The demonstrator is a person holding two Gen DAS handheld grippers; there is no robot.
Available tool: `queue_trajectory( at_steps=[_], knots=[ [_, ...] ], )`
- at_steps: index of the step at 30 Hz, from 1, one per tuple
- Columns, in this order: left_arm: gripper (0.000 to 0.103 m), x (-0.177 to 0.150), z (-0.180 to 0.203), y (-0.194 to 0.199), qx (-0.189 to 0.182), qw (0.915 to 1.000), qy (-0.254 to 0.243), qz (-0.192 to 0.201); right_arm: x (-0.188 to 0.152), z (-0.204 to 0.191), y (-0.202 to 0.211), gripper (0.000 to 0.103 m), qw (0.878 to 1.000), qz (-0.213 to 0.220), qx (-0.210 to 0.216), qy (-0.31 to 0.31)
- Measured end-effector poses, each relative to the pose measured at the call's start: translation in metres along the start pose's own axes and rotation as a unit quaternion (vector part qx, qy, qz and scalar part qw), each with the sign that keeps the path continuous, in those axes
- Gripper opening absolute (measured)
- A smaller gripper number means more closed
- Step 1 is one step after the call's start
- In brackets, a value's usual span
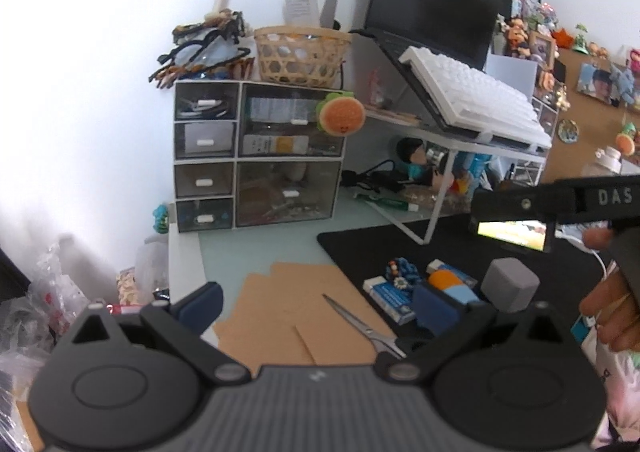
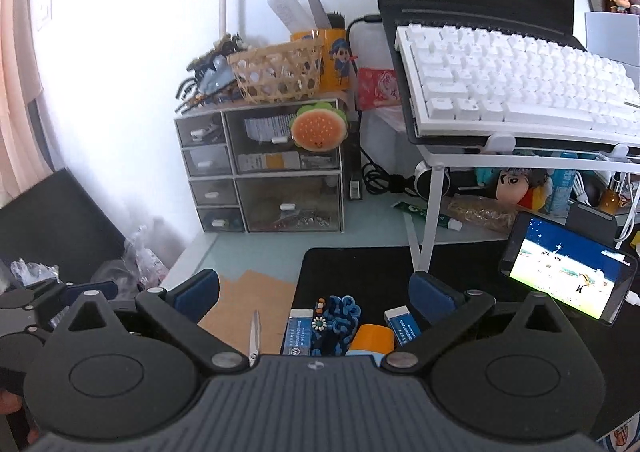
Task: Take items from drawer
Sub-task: 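Withdraw the right tool from the closed drawer stack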
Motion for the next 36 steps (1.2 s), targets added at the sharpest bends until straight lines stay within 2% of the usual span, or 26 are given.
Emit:
queue_trajectory(
  at_steps=[14,20,24,36],
  knots=[
    [0.103,-0.008,0.008,0.015,0.043,0.9991,0.000,-0.005,-0.024,0.007,0.023,0.103,0.999,0.009,0.018,-0.035],
    [0.103,-0.011,0.010,0.024,0.048,0.9988,0.006,-0.006,-0.035,0.001,0.036,0.103,1.000,0.015,-0.011,-0.013],
    [0.103,-0.012,0.013,0.027,0.050,0.9987,0.007,-0.007,-0.044,0.001,0.040,0.103,1.000,0.003,-0.009,-0.019],
    [0.103,-0.018,0.016,0.033,0.053,0.9985,0.011,-0.011,-0.072,0.001,0.047,0.103,0.999,0.012,-0.010,-0.030]
  ],
)
Point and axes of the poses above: each gripper's, at about its wrist camera, not at the fingertips, and y roughly against the way its jaws point, z to its right, x to its top, the point moved 6 cm from there along -y, roughly the way its jaws point, and after that the axes turned 9 degrees about -x, right-handed, at the moved point
